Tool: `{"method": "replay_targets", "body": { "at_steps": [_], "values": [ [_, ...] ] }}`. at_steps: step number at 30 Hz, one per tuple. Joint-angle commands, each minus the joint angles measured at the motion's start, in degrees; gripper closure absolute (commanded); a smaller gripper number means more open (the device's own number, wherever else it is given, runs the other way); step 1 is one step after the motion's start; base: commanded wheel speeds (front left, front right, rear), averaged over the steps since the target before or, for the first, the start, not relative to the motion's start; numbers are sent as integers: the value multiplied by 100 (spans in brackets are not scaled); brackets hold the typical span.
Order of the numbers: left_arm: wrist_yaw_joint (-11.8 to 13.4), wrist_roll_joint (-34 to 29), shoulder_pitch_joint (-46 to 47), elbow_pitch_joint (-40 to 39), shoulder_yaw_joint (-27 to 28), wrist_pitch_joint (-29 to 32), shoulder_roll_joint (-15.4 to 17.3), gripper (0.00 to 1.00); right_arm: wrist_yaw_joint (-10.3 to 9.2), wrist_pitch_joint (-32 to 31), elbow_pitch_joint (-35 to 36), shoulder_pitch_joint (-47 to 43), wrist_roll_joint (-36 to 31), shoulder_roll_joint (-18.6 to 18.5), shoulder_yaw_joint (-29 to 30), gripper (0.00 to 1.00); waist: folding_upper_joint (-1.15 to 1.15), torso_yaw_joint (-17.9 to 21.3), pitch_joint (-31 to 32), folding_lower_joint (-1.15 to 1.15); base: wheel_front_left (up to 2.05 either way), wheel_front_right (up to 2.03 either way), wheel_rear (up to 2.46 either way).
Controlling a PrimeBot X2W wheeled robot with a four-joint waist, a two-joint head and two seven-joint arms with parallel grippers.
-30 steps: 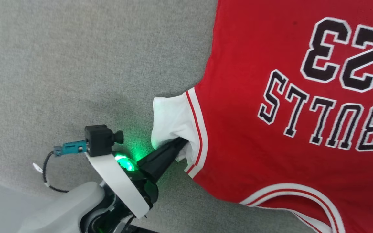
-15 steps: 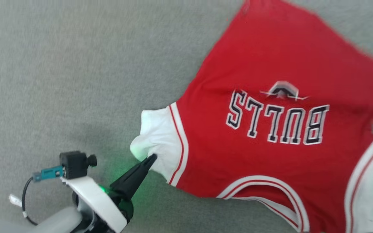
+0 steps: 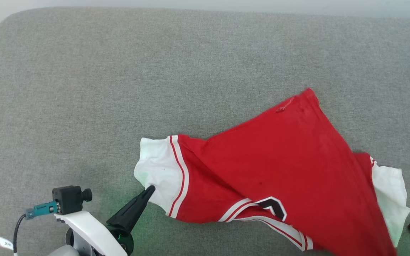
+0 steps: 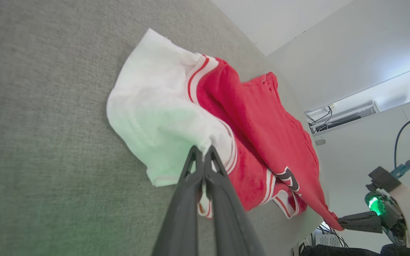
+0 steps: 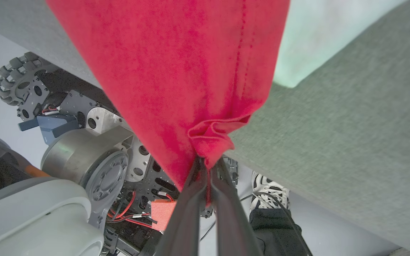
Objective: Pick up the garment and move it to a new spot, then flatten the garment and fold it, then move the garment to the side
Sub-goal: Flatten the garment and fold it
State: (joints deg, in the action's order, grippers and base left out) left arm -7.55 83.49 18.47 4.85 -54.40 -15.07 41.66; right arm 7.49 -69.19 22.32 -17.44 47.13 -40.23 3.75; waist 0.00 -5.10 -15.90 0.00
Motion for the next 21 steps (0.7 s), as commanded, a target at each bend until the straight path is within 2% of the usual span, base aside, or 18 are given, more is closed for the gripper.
{"method": "replay_targets", "body": {
  "at_steps": [1,6,7,8,9,12,16,19,21],
  "values": [
    [14,45,-77,10,60,-11,-13,100,0,-74,148,-176,-67,156,-28,100,0,6,12,0,0,0,0],
    [14,-6,-114,31,106,-11,-50,100,0,32,364,-289,-300,502,-109,100,0,21,-11,0,0,0,0],
    [14,-17,-104,26,108,-11,-52,100,0,150,434,-220,-363,542,-106,76,0,23,-21,0,0,0,0],
    [14,-24,-107,27,116,-11,-49,100,0,261,462,-147,-423,586,-69,15,0,32,-33,0,0,0,0],
    [14,-30,-108,22,124,-11,-50,100,0,335,495,-143,-456,589,-55,0,0,35,-47,0,0,0,0],
    [14,-51,-89,2,157,-11,-52,100,0,497,810,-54,-261,591,96,0,0,32,-112,0,0,0,0],
    [14,-108,-9,-32,206,-11,-90,100,0,545,1336,169,-222,403,745,0,0,-3,-220,0,0,0,0],
    [14,-175,52,-69,207,-11,-133,100,0,646,1553,615,-175,287,1222,0,0,-71,-315,0,0,0,0],
    [14,-222,121,-87,196,-11,-170,100,0,735,1527,1052,-179,181,1311,0,0,-122,-402,0,0,0,0]
  ]
}}
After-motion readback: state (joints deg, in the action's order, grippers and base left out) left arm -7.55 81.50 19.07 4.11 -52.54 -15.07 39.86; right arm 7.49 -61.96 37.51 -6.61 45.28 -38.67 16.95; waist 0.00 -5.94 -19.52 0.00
